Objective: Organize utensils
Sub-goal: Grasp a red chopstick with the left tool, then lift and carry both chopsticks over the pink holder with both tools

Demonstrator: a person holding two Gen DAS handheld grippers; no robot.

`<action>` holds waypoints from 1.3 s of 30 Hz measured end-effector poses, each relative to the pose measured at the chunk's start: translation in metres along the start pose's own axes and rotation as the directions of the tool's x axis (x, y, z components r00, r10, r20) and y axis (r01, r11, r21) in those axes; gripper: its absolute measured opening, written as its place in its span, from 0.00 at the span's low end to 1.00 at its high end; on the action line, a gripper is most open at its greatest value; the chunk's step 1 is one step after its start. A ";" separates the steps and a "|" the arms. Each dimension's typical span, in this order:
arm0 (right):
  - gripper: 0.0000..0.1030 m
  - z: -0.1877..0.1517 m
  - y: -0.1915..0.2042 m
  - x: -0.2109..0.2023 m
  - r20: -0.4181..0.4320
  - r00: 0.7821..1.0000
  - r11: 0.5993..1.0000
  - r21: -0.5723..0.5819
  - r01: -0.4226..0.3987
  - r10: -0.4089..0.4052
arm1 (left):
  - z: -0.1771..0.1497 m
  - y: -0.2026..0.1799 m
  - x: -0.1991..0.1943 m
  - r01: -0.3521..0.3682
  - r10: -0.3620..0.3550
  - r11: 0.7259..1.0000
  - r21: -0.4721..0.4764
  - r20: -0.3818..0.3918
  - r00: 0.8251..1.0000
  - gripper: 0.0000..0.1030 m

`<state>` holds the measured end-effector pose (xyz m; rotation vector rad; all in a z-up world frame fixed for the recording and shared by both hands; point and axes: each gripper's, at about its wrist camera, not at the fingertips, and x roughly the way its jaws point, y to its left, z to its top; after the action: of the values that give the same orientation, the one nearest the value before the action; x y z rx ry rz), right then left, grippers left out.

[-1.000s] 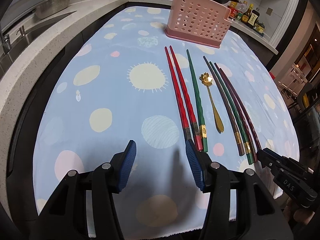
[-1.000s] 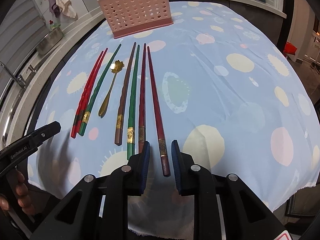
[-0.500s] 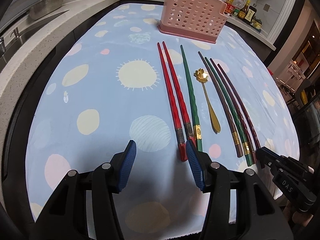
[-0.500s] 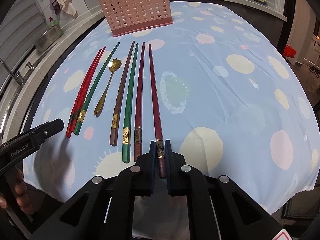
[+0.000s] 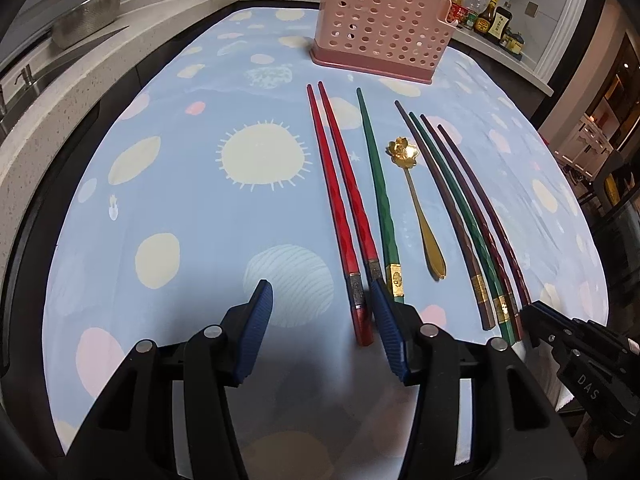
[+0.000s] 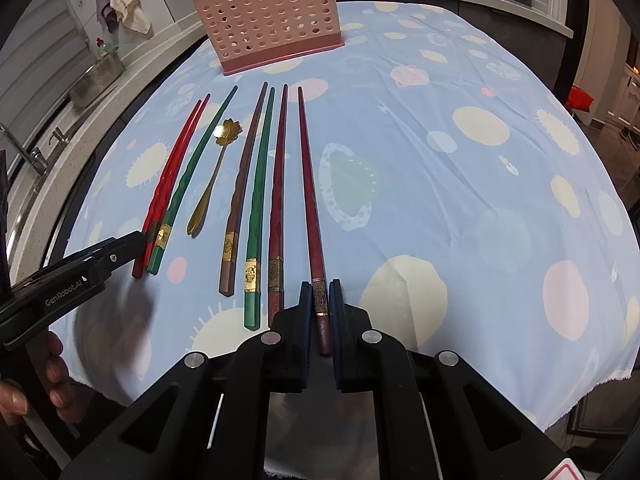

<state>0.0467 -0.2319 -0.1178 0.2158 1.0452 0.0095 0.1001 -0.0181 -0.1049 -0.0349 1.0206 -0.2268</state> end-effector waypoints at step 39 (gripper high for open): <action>0.07 0.040 0.004 -0.089 0.230 0.971 0.997 0.019 -0.074 0.067 | 0.032 0.022 -0.094 0.026 -0.016 0.999 -0.047 0.194 0.981 0.07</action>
<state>0.0370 -0.2444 -0.0213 0.2726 0.8077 0.0334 0.0839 0.0204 -0.0127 -0.1108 0.8325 -0.2132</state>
